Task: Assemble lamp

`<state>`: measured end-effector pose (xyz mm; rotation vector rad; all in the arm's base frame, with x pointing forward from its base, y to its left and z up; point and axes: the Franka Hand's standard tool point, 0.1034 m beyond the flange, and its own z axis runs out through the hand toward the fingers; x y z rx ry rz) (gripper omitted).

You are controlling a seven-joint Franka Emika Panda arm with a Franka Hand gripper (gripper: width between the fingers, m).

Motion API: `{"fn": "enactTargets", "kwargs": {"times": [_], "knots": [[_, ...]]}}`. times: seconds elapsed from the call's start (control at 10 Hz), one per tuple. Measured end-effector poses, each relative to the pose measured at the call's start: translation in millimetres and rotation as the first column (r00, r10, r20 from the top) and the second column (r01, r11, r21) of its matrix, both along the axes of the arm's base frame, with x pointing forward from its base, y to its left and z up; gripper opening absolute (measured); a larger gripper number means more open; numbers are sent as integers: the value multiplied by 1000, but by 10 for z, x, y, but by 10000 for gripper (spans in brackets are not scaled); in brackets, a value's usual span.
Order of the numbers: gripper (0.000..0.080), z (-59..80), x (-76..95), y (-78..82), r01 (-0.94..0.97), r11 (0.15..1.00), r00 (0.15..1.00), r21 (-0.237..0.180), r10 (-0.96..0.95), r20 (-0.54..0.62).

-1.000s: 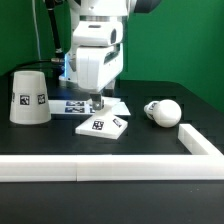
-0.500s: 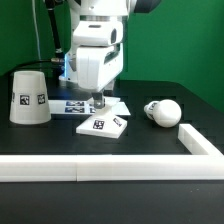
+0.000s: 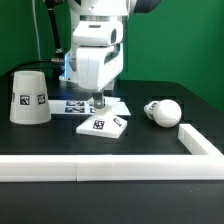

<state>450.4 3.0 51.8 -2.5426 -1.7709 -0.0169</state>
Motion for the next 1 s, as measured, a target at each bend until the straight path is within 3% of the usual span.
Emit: {"fn": "enactTargets", "kwargs": {"times": [0.2,0.6,0.8,1.0], "knots": [[537,8,60,1,5,1000,1000,1,-5,-3],[537,12,561,47,0,1000,1000,11,-1,26],[537,15,785,168,23,1000,999,19,-24,31],[537,22,878,215,32,999,999,23,-33,39]]}}
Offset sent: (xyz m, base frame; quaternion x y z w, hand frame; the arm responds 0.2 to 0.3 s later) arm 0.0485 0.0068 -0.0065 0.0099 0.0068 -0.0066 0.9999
